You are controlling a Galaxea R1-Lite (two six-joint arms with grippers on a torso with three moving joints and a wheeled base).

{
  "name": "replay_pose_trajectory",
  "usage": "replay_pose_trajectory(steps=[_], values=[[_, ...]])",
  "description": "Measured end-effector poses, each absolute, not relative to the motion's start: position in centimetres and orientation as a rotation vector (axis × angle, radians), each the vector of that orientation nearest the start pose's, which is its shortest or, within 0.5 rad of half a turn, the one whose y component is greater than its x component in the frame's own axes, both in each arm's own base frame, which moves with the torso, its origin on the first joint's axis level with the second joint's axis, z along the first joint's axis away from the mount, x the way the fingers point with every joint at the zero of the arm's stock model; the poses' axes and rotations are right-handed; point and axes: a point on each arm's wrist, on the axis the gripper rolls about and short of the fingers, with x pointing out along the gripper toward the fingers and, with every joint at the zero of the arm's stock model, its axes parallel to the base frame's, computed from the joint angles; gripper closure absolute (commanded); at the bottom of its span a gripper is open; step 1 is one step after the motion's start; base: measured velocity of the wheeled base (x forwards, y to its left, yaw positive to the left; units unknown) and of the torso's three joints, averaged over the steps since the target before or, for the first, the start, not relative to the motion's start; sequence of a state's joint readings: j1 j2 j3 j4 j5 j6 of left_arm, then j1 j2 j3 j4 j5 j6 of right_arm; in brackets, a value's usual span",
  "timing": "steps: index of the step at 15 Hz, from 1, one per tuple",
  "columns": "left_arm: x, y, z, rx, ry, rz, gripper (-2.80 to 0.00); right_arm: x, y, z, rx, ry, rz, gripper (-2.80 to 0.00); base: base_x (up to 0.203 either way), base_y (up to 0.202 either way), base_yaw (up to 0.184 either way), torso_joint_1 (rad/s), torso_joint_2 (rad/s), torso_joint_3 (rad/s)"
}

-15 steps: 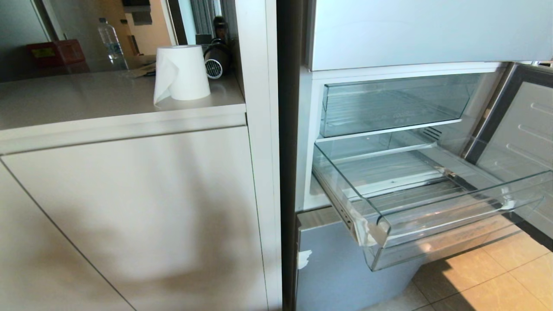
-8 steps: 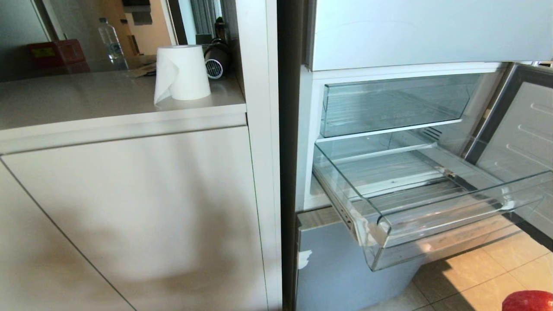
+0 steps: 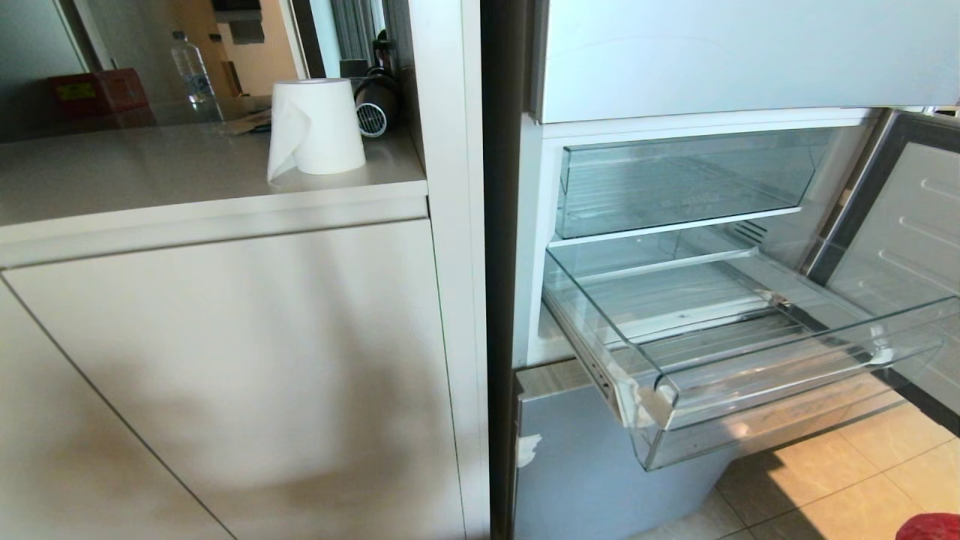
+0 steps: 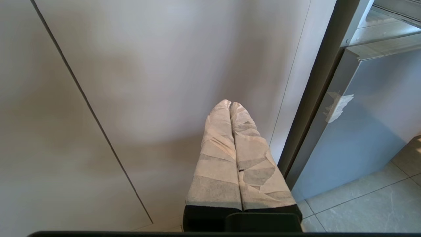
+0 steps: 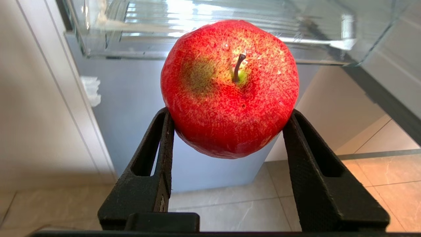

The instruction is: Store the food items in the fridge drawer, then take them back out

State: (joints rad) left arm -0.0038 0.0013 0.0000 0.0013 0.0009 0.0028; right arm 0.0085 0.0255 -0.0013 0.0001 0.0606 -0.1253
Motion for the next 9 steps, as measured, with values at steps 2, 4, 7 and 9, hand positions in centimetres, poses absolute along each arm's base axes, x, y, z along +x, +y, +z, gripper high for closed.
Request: replay_pose_trajectory(steps=[2,4,7,9], values=[[-2.27,0.01,7.54,0.003,0.003,-0.003,0.0,-2.22,0.09,7.58,-0.119,0.006,0.054,0.0,0.0,0.0,0.0,0.0,0.0,0.0],[-2.27,0.01,7.54,0.003,0.002,-0.002,0.0,-2.27,0.03,7.54,-0.096,0.001,0.03,0.0,0.0,0.0,0.0,0.0,0.0,0.0],[-2.27,0.01,7.54,0.003,0.002,-0.002,0.0,-2.29,0.03,7.51,-0.086,0.001,0.027,0.0,0.002,0.0,-0.023,0.001,0.0,0.001],[-2.27,0.01,7.54,0.003,0.002,-0.003,0.0,-2.29,0.03,7.51,-0.085,0.001,0.027,0.0,0.002,0.006,-0.156,0.001,0.0,0.004]])
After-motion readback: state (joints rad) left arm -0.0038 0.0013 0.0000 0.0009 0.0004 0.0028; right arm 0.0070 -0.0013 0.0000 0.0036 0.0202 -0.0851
